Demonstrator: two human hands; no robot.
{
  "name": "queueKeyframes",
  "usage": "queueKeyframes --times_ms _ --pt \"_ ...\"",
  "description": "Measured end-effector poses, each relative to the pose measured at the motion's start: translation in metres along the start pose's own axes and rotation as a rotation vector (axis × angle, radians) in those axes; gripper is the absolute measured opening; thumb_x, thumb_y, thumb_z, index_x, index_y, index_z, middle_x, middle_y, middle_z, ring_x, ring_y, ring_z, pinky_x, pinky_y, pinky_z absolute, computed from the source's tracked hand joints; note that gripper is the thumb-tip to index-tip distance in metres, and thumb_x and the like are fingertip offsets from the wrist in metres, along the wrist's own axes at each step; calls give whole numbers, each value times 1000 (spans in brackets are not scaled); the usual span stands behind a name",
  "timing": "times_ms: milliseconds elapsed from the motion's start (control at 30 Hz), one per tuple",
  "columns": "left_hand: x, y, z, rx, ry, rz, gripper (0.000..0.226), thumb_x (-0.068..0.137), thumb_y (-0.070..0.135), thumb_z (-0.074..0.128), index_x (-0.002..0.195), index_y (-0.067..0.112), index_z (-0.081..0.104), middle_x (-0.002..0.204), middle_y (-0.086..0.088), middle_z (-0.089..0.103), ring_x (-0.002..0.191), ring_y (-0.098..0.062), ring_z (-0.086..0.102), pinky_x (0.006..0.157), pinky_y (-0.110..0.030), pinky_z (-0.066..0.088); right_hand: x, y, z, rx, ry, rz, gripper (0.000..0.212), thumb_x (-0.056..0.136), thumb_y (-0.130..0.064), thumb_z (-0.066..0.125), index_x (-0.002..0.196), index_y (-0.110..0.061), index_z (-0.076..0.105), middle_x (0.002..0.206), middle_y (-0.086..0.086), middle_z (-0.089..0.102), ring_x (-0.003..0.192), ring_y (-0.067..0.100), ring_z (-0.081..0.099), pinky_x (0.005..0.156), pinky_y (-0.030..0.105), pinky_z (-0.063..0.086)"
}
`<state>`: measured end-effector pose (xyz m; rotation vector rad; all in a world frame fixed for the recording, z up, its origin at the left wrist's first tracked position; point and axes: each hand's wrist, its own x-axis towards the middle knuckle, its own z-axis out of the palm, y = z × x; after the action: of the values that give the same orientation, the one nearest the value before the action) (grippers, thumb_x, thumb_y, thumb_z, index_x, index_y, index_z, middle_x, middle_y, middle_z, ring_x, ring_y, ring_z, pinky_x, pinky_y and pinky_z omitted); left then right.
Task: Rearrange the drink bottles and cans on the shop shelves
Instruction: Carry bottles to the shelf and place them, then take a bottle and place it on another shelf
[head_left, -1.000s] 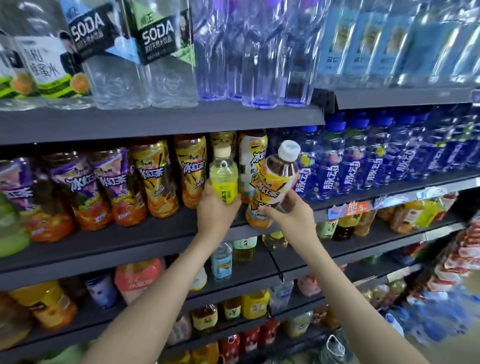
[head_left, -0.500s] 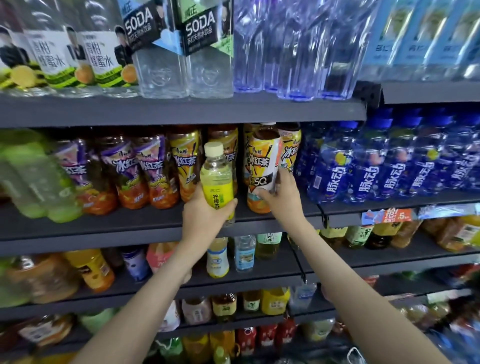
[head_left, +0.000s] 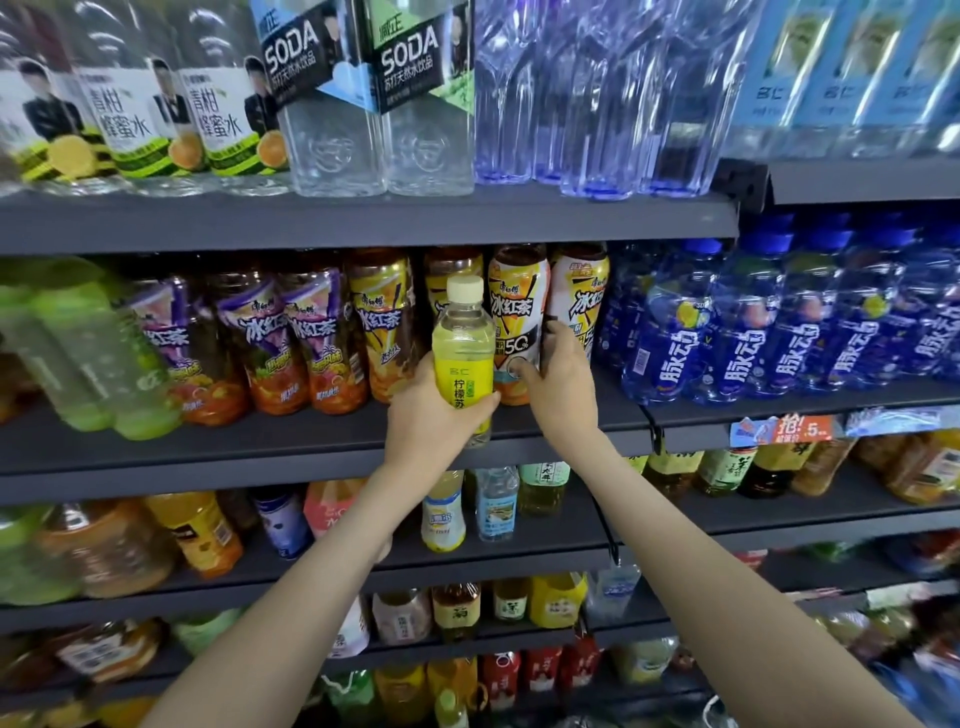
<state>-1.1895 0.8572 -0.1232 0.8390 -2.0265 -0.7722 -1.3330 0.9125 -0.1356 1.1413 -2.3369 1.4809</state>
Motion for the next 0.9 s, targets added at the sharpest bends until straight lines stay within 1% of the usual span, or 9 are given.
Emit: queueKeyframes --times_ms 67,167,267,367,433,567,667,767,900 --pt "-2 2 -2 11 -4 37 58 70 40 80 118 18 55 95 5 67 83 -12 62 72 -24 48 -10 -7 -15 157 -18 2 48 90 -32 62 129 -10 46 111 5 60 102 18 56 74 20 41" --pt "-5 12 -4 23 -2 109 59 71 43 78 120 19 55 93 5 68 82 -15 64 69 -29 51 -28 -20 -40 426 -213 -38 41 88 -34 65 123 -18 51 105 -2 62 96 4 58 75 13 45" --pt "-8 26 0 31 -30 208 58 72 41 73 122 21 54 92 4 68 81 -19 65 65 -31 51 -37 -27 -55 416 -308 -63 46 79 -31 75 118 -29 51 106 -7 64 100 3 59 78 14 49" --pt "-8 47 7 43 -93 262 65 68 47 66 128 26 49 100 3 67 87 -21 64 70 -34 52 -38 -28 -76 471 -210 -3 36 78 -26 77 108 -30 57 98 -7 68 94 9 63 80 26 53" --pt "-7 57 16 11 -172 299 71 69 56 64 132 28 46 108 5 65 95 -16 62 76 -34 52 -39 -22 -97 509 -178 22 31 80 -23 75 108 -24 62 94 -8 69 92 10 65 78 26 52" --pt "-9 76 41 -277 -500 297 76 73 60 69 138 31 41 128 13 56 117 -3 54 95 -26 49 -50 2 -148 560 -112 82 29 83 -20 72 110 -19 65 99 -2 72 97 16 66 84 33 52" --pt "-18 112 76 -391 -694 233 77 70 45 72 138 31 40 116 15 64 102 1 63 84 -18 52 -60 29 -192 544 -32 132 25 84 -16 69 109 -19 66 102 -2 73 99 15 67 86 31 52" --pt "-35 148 116 -415 -706 254 66 76 35 75 131 37 39 99 23 66 86 9 64 76 -12 52 -66 50 -230 523 71 163 26 84 -16 69 109 -22 66 100 -5 73 96 13 67 83 30 52" --pt "-71 212 191 -466 -665 277 63 74 29 78 128 31 47 87 27 64 80 15 63 75 -8 49 -75 99 -308 413 224 183 30 80 -27 68 110 -29 65 101 -5 72 96 16 66 84 37 53"
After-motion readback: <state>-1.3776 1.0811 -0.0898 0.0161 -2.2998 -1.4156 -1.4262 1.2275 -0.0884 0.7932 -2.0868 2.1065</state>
